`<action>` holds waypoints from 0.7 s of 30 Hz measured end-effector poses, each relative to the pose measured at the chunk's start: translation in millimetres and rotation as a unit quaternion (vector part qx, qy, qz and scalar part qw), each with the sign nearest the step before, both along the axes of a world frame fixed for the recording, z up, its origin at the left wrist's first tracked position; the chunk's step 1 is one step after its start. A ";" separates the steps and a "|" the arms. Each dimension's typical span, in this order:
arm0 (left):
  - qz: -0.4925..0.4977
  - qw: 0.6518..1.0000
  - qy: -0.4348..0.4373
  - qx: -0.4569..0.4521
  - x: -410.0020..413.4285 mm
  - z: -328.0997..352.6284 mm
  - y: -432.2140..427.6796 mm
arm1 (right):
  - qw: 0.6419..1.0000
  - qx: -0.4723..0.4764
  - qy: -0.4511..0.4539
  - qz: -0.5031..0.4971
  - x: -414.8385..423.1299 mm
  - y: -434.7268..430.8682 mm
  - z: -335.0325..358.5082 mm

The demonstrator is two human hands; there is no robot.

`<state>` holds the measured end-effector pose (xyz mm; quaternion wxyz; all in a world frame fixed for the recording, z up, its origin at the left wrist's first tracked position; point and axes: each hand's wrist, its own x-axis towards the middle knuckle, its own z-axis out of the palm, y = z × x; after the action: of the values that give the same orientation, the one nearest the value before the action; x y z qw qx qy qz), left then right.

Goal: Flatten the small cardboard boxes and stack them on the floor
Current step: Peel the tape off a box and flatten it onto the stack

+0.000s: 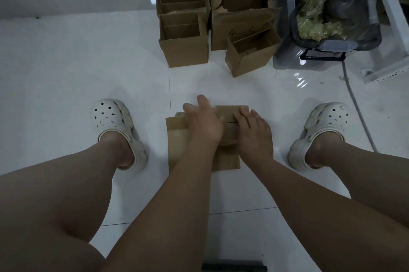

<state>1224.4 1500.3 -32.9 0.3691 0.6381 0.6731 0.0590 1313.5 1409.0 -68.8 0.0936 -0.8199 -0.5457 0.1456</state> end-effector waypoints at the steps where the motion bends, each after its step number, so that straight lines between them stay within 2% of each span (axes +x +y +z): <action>1: -0.008 0.999 0.046 0.012 -2.3 -2.4 -2.9 | 1.000 -0.019 -0.005 0.018 -0.7 0.6 0.1; 4: -0.007 0.994 0.113 0.007 -10.8 -8.9 -7.7 | 0.997 -0.062 -0.018 0.043 -4.2 1.4 0.4; 7: -0.030 0.988 0.133 -0.065 -19.7 -6.3 8.6 | 0.995 -0.079 -0.038 0.055 -6.7 2.8 2.1; 13: -0.035 0.986 0.053 -0.153 -38.4 2.4 30.3 | 0.994 -0.087 -0.045 0.038 -3.2 11.0 7.9; 16: 0.016 0.981 -0.035 -0.192 -46.2 1.7 33.8 | 0.996 -0.076 -0.039 0.016 -8.1 8.9 9.1; 19: 0.080 0.959 -0.112 -0.247 -51.2 4.9 40.1 | 0.997 -0.069 -0.040 0.022 -8.0 9.1 9.2; 21: 0.074 0.958 -0.111 -0.252 -53.3 9.3 44.1 | 0.996 -0.063 -0.049 0.039 -6.2 11.1 8.3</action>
<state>1171.1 1544.5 -23.6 0.5849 0.4621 0.6664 -0.0150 1307.3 1420.1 -60.5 0.0089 -0.8086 -0.5707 0.1429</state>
